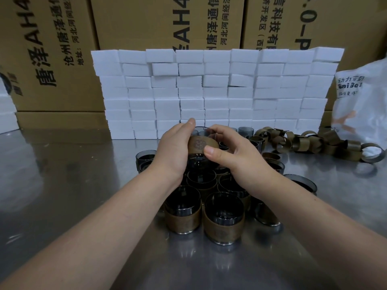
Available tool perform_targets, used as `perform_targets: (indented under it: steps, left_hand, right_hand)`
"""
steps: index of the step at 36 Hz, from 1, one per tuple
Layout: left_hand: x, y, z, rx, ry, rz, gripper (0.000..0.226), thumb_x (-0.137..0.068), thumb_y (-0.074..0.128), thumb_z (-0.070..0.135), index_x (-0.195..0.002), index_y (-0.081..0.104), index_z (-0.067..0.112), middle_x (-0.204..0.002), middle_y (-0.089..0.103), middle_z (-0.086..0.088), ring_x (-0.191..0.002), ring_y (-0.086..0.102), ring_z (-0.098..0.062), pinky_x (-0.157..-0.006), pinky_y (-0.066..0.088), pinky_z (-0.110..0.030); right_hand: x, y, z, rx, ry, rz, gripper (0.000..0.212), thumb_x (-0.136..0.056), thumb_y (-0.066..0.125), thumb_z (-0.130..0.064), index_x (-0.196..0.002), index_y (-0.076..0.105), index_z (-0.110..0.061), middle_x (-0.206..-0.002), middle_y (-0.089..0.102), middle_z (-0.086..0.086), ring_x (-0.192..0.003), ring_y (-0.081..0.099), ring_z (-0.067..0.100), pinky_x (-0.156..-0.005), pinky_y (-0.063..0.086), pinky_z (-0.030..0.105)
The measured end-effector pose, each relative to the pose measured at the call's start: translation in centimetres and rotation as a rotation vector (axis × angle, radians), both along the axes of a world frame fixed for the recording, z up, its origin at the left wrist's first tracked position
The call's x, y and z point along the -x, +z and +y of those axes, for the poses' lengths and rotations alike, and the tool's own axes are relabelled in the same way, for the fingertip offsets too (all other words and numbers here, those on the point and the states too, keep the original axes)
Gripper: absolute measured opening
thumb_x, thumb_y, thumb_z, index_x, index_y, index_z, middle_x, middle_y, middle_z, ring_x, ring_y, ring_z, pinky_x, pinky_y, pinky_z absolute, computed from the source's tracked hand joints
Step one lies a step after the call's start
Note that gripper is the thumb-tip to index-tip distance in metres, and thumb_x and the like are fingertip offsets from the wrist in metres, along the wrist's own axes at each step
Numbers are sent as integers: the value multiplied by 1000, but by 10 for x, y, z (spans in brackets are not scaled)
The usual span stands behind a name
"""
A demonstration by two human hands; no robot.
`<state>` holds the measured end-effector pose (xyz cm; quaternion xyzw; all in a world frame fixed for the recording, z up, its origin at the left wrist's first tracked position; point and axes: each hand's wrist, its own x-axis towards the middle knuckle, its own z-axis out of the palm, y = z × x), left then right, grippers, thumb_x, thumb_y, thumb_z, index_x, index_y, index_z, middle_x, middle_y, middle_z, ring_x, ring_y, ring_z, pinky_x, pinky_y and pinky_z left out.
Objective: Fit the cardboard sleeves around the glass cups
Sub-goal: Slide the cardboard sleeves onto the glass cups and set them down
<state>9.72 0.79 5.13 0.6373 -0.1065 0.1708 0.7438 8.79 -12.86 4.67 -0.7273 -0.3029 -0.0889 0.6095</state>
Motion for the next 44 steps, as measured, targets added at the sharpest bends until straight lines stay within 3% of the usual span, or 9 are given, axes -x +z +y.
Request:
perform_targets:
  steps: [5,9,12,19,31,36,41,44]
  left_hand:
    - [0,-1,0,2,8,7,44,-91,50,38,-50,64,31,-57,60,5,-65,59,-18,-68,47,-35]
    - [2,0,0,12,17,15,38,-83,50,44,-50,63,29,-61,60,1,-70,59,-22,-71,46,-39]
    - [1,-2,0,8,25,19,46,-90,47,40,-48,62,30,-56,59,5,-64,58,-18,-68,46,-35]
    - [3,0,0,6,38,31,47,-93,44,39,-52,61,26,-67,61,-5,-70,60,-23,-74,47,-40]
    - [2,1,-1,17,32,51,56,-96,40,38,-46,63,28,-56,63,2,-58,61,-15,-67,48,-33]
    - [2,0,-1,19,32,51,56,-97,40,38,-47,63,26,-57,63,1,-60,61,-18,-69,48,-35]
    - [2,2,-1,29,45,58,42,-96,41,38,-63,58,18,-64,64,-5,-63,61,-21,-68,48,-35]
    - [1,1,-1,28,53,45,43,-96,41,38,-62,58,18,-62,64,-4,-61,61,-19,-66,48,-33]
  right_hand:
    - [0,0,0,-15,4,-1,36,-82,65,-17,-113,51,-28,-108,56,-7,-71,61,-5,-68,49,11]
    - [0,0,0,-20,-3,10,41,-82,65,-17,-120,51,-23,-112,56,-5,-73,61,-4,-71,50,13]
    - [0,0,0,-25,-7,14,41,-83,64,-16,-121,51,-22,-115,56,-2,-74,62,-3,-72,50,13]
    - [0,1,-1,-14,-9,11,42,-83,64,-16,-124,51,-18,-118,56,2,-78,63,-2,-73,50,14]
    - [1,1,-1,-3,-10,1,44,-83,64,-16,-125,52,-14,-119,57,6,-90,62,12,-80,52,19]
    - [0,1,0,-12,-4,1,41,-83,65,-15,-122,53,-17,-116,58,5,-86,63,9,-79,53,19]
    - [-1,0,-1,-13,16,-3,34,-82,65,-15,-114,55,-21,-116,58,6,-89,64,16,-82,53,24]
    - [-2,0,-1,-12,15,1,35,-82,65,-15,-115,55,-21,-115,59,5,-88,64,14,-79,53,22]
